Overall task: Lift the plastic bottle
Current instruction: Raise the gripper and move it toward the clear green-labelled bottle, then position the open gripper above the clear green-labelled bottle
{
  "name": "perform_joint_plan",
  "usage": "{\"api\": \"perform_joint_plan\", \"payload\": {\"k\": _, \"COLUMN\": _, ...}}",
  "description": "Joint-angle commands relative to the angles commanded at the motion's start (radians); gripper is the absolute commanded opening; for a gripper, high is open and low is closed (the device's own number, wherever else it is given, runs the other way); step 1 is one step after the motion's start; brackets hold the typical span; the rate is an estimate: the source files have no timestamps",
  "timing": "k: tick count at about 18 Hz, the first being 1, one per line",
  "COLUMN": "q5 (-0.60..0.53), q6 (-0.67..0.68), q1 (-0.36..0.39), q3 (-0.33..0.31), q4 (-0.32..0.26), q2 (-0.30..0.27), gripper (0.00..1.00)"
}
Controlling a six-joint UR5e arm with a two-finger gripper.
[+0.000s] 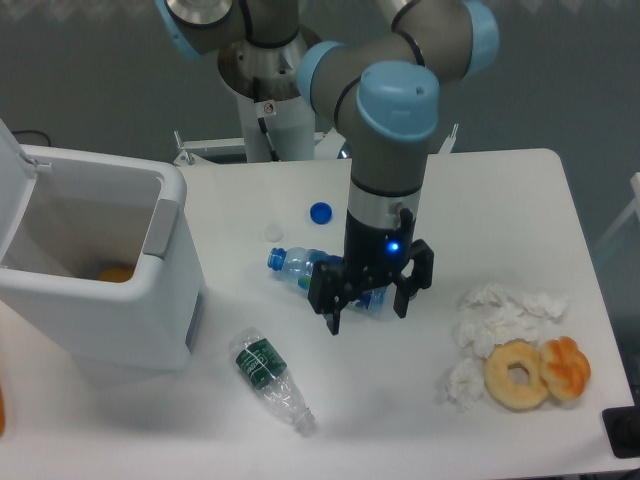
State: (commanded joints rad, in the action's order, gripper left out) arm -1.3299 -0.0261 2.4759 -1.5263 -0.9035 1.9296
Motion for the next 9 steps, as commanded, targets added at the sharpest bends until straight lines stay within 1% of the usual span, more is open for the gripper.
{"api": "perform_joint_plan", "payload": {"k": 2, "q5": 0.0, "q6": 0.0, "q1": -0.02, "q3": 0.0, "q4": 0.0, "q2": 0.029, "gripper": 1.0}}
{"api": "perform_joint_plan", "payload": {"k": 4, "q5": 0.002, "q6": 0.0, "q1": -0.057, "q3": 0.0, "q4": 0.0, "q2": 0.06, "gripper": 1.0}}
{"api": "perform_joint_plan", "payload": {"k": 7, "q5": 0.002, "q6": -0.003, "q1": -0.083, "q3": 0.002, "q4": 0.0, "q2": 0.104, "gripper": 1.0}}
{"api": "perform_joint_plan", "payload": {"k": 8, "q5": 0.0, "q6": -0.006, "q1": -0.095, "q3": 0.008, "q4": 0.002, "q2": 0.124, "gripper": 1.0}}
{"api": "perform_joint_plan", "payload": {"k": 9, "q5": 0.0, "q6": -0.003, "q1": -0.106, "q3": 0.03, "q4": 0.002, "q2": 0.152, "gripper": 1.0}}
